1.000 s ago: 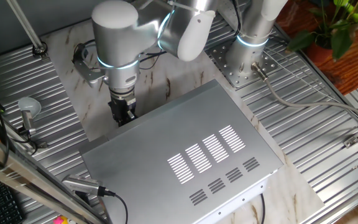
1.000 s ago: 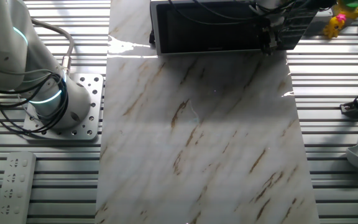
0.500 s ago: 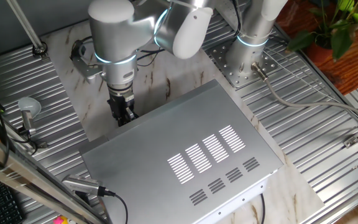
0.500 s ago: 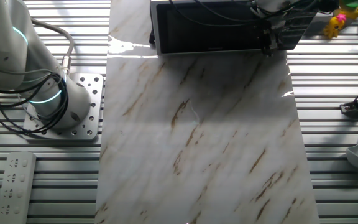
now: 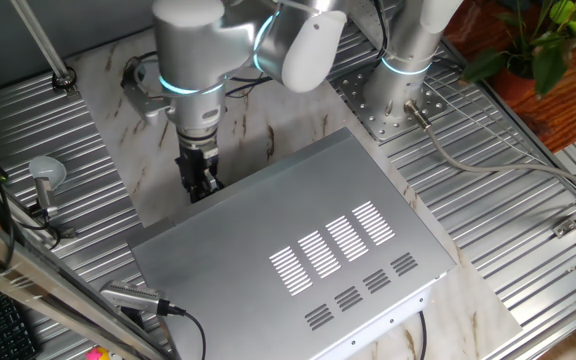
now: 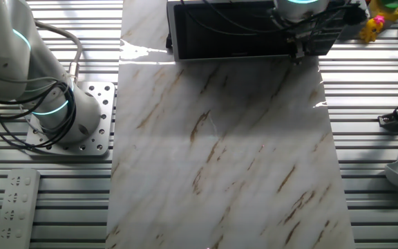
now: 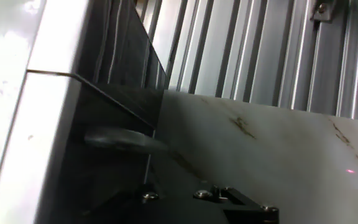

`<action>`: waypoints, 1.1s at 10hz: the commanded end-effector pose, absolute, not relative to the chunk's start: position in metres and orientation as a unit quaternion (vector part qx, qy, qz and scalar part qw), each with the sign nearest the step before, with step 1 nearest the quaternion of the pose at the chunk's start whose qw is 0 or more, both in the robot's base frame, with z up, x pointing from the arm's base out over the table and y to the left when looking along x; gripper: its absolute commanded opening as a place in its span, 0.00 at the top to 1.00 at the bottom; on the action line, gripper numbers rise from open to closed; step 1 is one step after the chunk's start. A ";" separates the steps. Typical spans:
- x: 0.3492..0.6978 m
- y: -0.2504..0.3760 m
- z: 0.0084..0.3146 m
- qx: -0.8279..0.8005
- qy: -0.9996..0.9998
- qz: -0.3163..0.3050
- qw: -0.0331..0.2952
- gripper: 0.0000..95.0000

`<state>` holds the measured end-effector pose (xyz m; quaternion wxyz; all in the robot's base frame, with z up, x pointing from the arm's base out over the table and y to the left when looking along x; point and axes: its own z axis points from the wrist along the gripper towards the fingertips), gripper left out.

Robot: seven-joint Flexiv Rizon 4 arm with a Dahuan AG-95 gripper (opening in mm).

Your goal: Open the microwave door

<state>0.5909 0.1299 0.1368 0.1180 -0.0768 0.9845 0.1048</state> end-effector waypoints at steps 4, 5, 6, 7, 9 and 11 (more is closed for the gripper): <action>0.615 0.140 0.140 -0.071 0.984 0.117 0.116 0.60; 0.618 0.142 0.139 -0.070 0.983 0.120 0.116 0.60; 0.622 0.145 0.140 -0.070 0.984 0.123 0.112 0.60; 0.622 0.145 0.141 -0.070 0.984 0.125 0.108 0.60; 0.624 0.139 0.133 -0.093 0.983 0.114 0.113 0.60; 0.621 0.132 0.134 -0.106 0.981 0.117 0.110 0.60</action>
